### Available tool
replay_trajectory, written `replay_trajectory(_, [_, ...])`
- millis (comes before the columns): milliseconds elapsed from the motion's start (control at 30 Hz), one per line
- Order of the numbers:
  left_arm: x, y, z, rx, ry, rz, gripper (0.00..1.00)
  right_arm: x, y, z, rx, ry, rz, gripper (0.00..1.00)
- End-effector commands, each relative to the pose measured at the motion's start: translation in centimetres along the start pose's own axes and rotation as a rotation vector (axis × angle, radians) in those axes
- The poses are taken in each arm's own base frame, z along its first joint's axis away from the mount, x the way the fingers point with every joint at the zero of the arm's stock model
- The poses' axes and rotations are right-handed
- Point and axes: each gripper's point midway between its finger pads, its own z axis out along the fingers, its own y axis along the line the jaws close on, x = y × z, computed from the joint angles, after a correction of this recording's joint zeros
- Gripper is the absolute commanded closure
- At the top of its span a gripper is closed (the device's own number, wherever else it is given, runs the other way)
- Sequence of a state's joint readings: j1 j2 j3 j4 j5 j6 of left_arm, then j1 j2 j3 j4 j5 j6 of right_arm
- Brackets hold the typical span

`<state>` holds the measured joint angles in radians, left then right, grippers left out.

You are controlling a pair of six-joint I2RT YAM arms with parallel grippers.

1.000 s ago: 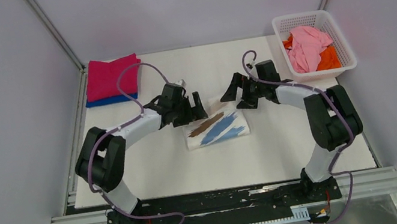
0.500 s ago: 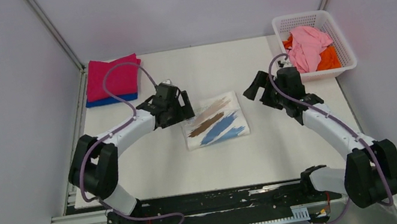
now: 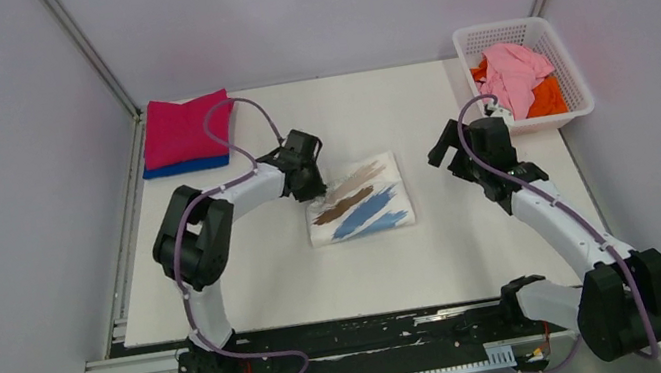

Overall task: Fold and stack the t-shirts
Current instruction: Put the neatly folded tshirt into the corner of the board with the left arm

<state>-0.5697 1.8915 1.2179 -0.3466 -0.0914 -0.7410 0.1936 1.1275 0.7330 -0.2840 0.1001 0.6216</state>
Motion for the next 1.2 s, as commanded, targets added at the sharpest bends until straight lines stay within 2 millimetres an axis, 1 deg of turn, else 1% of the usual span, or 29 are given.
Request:
replay_trajectory(0, [1.8,-0.5,2.0,-0.072,0.048,0.062,0.78,-1.4,-1.0,-0.5,0.031,-0.067,-0.005,0.0])
replay_trajectory(33, [2.2,0.1,2.2,-0.116,0.068,0.08,0.86,-1.5,-1.1,-0.5,0.03,-0.072,-0.007,0.0])
replay_trajectory(67, [0.6,-0.1,1.9,-0.146,0.023,0.089,0.98,-1.6,-1.1,-0.6,0.028,-0.078,-0.01,0.0])
replay_trajectory(100, [0.7,0.8,1.8,-0.202,0.035,0.107,1.0,-1.7,-1.1,-0.7,0.028,-0.083,-0.013,0.0])
replay_trajectory(133, [-1.3,0.9,1.3,-0.246,-0.025,0.127,1.0,-1.8,-1.2,-0.7,0.028,-0.091,-0.014,0.0])
replay_trajectory(167, [-2.2,2.1,0.7,-0.321,-0.055,0.15,1.0,-1.9,-1.2,-0.7,0.03,-0.094,-0.017,0.0])
replay_trajectory(200, [-3.8,1.8,0.0,-0.339,-0.095,0.181,1.0,-2.0,-1.2,-0.8,0.026,-0.1,-0.02,0.0])
replay_trajectory(233, [-5.0,2.8,-0.7,-0.405,-0.135,0.207,1.0,-2.0,-1.1,-0.8,0.021,-0.104,-0.025,0.0])
replay_trajectory(333, [-9.3,3.5,-2.8,-0.506,-0.241,0.322,1.0,-2.1,-1.0,-0.7,0.01,-0.11,-0.039,0.0])
replay_trajectory(433, [-13.4,5.4,-4.4,-0.663,-0.361,0.385,1.0,-2.1,-0.9,-0.5,0.001,-0.117,-0.047,0.0])
replay_trajectory(467, [-15.0,6.1,-4.6,-0.69,-0.387,0.396,1.0,-2.1,-0.8,-0.4,-0.009,-0.118,-0.05,0.0])
replay_trajectory(500, [-15.9,6.5,-4.7,-0.701,-0.402,0.396,1.0,-2.0,-0.7,-0.3,-0.016,-0.118,-0.052,0.0])
replay_trajectory(533, [-17.5,7.3,-4.8,-0.709,-0.416,0.395,1.0,-1.9,-0.7,-0.2,-0.024,-0.12,-0.056,0.0])
replay_trajectory(567, [-18.2,7.6,-4.7,-0.702,-0.417,0.396,1.0,-1.8,-0.6,-0.1,-0.031,-0.121,-0.059,0.0])
replay_trajectory(600, [-19.8,8.4,-5.0,-0.706,-0.433,0.391,1.0,-1.9,-0.6,-0.1,-0.033,-0.124,-0.062,0.0])
replay_trajectory(633, [-20.5,8.6,-5.0,-0.697,-0.436,0.397,1.0,-1.9,-0.6,0.0,-0.033,-0.128,-0.064,0.0])
replay_trajectory(667, [-22.0,9.4,-5.4,-0.706,-0.462,0.399,1.0,-2.0,-0.7,0.0,-0.029,-0.134,-0.065,0.0])
replay_trajectory(700, [-22.9,9.7,-5.6,-0.711,-0.479,0.403,1.0,-2.0,-0.9,0.1,-0.022,-0.141,-0.068,0.0])
replay_trajectory(733, [-24.3,10.4,-6.0,-0.73,-0.512,0.418,1.0,-2.1,-0.9,0.2,-0.021,-0.144,-0.073,0.0])
replay_trajectory(800, [-26.6,11.6,-6.7,-0.781,-0.573,0.425,1.0,-2.1,-0.8,0.4,-0.025,-0.14,-0.085,0.0])
replay_trajectory(833, [-27.6,11.8,-7.0,-0.781,-0.593,0.427,1.0,-2.0,-0.9,0.5,-0.023,-0.137,-0.089,0.0])
replay_trajectory(867, [-28.6,12.6,-6.9,-0.793,-0.6,0.446,1.0,-1.9,-0.9,0.6,-0.02,-0.134,-0.092,0.0])
replay_trajectory(900, [-29.8,12.5,-7.2,-0.786,-0.613,0.471,1.0,-1.9,-1.0,0.8,-0.016,-0.134,-0.095,0.0])
replay_trajectory(933, [-30.4,13.3,-6.9,-0.795,-0.614,0.471,1.0,-1.9,-1.1,0.9,-0.008,-0.134,-0.098,0.0])
replay_trajectory(967, [-31.4,13.3,-7.3,-0.797,-0.626,0.487,1.0,-1.9,-1.3,1.1,-0.001,-0.133,-0.101,0.0])
replay_trajectory(1000, [-31.9,13.9,-7.0,-0.806,-0.627,0.49,1.0,-1.9,-1.4,1.2,0.006,-0.133,-0.103,0.0])
replay_trajectory(1033, [-32.6,14.0,-7.4,-0.815,-0.639,0.492,1.0,-1.8,-1.5,1.3,0.009,-0.133,-0.105,0.0])
replay_trajectory(1067, [-33.0,14.6,-7.4,-0.824,-0.645,0.483,1.0,-1.8,-1.6,1.6,0.015,-0.13,-0.106,0.0])
replay_trajectory(1167, [-34.4,15.2,-7.9,-0.796,-0.667,0.49,1.0,-1.7,-1.8,2.0,0.027,-0.121,-0.108,0.0])
